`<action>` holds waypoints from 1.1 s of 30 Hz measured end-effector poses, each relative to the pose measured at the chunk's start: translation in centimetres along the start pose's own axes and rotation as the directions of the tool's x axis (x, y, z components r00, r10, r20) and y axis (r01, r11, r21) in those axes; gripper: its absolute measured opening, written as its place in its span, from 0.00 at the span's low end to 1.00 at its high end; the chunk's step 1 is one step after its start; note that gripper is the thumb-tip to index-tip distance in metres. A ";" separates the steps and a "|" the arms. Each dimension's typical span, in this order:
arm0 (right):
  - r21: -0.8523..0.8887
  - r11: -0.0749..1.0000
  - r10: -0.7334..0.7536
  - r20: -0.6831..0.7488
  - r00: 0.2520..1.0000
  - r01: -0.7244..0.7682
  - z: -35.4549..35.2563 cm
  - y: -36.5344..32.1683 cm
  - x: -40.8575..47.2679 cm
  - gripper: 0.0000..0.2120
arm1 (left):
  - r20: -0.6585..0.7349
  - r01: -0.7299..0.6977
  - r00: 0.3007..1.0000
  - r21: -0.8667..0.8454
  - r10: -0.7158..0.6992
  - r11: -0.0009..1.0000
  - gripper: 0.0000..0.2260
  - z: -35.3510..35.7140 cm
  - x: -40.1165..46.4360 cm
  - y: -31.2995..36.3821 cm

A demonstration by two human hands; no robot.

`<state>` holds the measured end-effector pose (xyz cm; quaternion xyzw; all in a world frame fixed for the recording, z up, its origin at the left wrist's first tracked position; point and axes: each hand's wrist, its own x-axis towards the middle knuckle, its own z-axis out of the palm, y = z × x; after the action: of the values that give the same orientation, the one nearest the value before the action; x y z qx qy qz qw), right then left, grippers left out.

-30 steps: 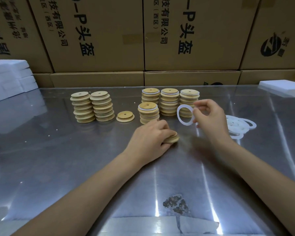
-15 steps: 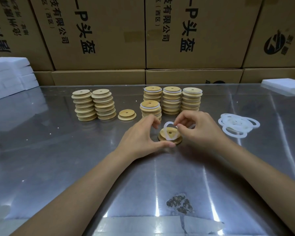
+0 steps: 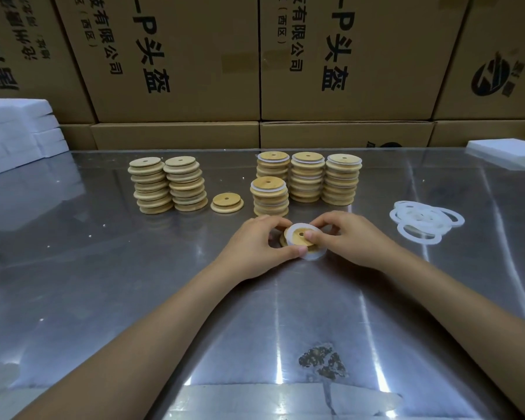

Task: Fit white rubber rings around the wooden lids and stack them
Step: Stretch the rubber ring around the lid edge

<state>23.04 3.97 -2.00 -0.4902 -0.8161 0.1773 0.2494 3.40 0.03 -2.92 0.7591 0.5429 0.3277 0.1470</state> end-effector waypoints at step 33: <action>0.275 0.921 -0.172 -0.346 0.922 0.275 0.8 -2.2 -0.6 0.09 | -0.429 -0.132 0.903 -0.208 0.031 0.969 0.05 -0.7 -0.1 1.6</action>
<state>21.20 2.43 -1.61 -0.3677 -0.7774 0.1961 0.4712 4.05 -0.78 -1.50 0.6698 0.4875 0.5512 0.0996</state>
